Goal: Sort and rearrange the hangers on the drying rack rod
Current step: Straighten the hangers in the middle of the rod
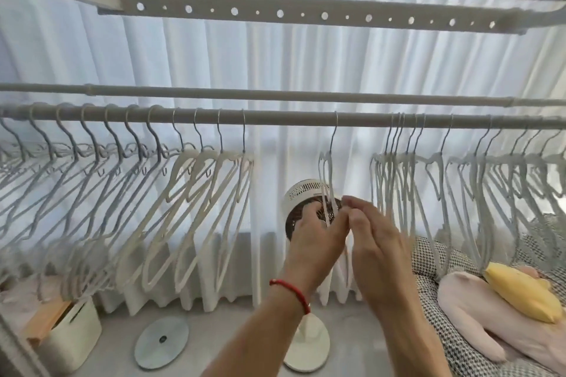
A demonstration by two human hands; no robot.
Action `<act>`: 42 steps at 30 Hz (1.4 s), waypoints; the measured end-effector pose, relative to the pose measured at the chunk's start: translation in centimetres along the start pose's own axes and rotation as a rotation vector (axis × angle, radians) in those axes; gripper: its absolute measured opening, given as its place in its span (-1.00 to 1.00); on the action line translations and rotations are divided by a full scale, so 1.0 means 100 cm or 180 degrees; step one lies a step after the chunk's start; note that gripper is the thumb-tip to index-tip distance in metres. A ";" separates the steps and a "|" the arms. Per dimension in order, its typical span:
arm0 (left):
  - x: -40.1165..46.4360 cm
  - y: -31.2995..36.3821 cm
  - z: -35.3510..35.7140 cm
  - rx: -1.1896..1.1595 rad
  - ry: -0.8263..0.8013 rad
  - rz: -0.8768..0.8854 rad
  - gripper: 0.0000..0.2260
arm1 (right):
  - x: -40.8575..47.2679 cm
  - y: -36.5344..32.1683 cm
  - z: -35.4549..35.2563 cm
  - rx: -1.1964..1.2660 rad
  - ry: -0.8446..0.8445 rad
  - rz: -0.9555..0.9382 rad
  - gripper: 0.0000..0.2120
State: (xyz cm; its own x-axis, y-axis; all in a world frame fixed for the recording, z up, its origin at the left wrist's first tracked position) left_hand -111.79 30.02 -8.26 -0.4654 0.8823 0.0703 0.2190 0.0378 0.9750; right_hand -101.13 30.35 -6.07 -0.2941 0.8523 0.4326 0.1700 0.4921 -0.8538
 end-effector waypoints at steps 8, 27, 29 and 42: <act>0.016 -0.014 0.028 -0.0518 -0.0192 -0.0666 -0.01 | 0.011 0.023 -0.008 0.0019 -0.0092 0.0121 -0.71; 0.011 -0.047 -0.036 -0.1370 0.0680 -0.0716 -0.53 | 0.014 0.028 0.052 0.0462 -0.0920 0.0557 -0.59; 0.009 -0.048 -0.040 -0.1378 0.0682 -0.0682 -0.47 | 0.013 0.028 0.056 0.0444 -0.0981 0.0603 -0.67; 0.003 -0.050 -0.051 -0.1226 0.0663 -0.0628 -0.43 | 0.009 0.033 0.069 0.0486 -0.0909 0.0705 -0.48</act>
State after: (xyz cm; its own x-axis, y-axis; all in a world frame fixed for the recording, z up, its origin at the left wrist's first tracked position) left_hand -117.37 27.72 -12.04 -0.6367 0.7615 -0.1216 -0.2062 -0.0162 0.9784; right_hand -107.31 31.55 -10.45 -0.5197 0.8404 0.1534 0.1231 0.2514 -0.9600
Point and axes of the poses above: each hand's wrist, its own x-axis towards the middle knuckle, its own z-axis out of the palm, y = z × x, the point moved 1 cm from there along x, towards the middle knuckle, and after that the axes turned 2 degrees about -y, right-handed, at the moved point
